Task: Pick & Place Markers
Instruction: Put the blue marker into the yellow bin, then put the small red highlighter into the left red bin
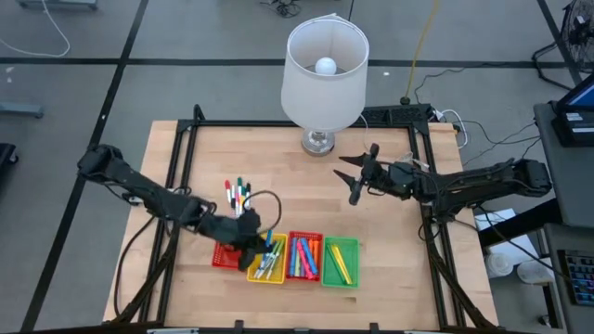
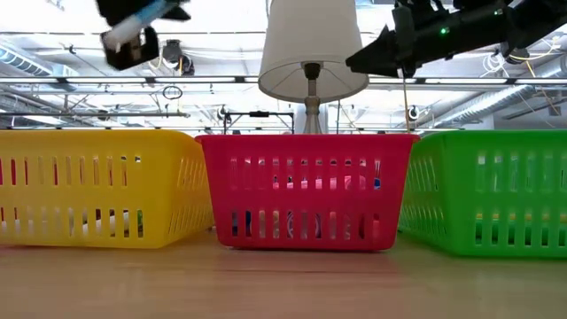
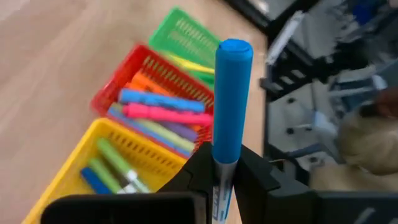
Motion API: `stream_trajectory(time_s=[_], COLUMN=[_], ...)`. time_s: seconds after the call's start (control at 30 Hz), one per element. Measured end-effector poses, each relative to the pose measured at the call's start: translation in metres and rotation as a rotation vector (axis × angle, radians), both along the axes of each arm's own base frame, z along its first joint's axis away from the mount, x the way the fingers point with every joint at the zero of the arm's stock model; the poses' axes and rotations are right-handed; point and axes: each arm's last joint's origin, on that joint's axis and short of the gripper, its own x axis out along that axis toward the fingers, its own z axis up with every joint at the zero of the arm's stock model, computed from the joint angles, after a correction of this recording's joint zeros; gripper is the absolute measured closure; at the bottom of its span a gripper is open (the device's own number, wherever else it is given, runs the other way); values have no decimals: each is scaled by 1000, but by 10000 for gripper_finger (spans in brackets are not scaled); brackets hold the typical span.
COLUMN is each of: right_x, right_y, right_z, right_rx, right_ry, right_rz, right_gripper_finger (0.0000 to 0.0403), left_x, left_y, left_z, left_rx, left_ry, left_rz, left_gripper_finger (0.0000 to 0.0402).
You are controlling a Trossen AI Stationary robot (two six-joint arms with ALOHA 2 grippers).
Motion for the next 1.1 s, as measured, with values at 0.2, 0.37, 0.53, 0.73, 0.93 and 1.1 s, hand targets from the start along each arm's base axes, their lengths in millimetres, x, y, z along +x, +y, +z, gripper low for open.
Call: stream_trajectory(time_s=[0.2,0.37,0.53,0.73,0.93,1.1], right_x=[0,0,0,0,0,-2], right_y=[0,0,0,0,0,0], right_z=[1,1,1,1,1,0], right_rx=[1,0,-7,-7,-8,-51], right_ry=[-10,-8,-6,-6,-3,39], right_rz=[0,2,3,3,4,9], right_gripper_finger=[212,217,216,218,216,218], left_x=[8,15,17,19,12,-17], left_y=[-12,-12,-9,-5,4,32], left_z=[-25,-48,-58,-55,-55,-42], left_rx=[25,1,-34,-49,-110,-36], left_ry=[74,189,263,263,380,552], left_rz=[109,158,143,126,79,237], left_gripper_finger=[363,363,310,240,216,214])
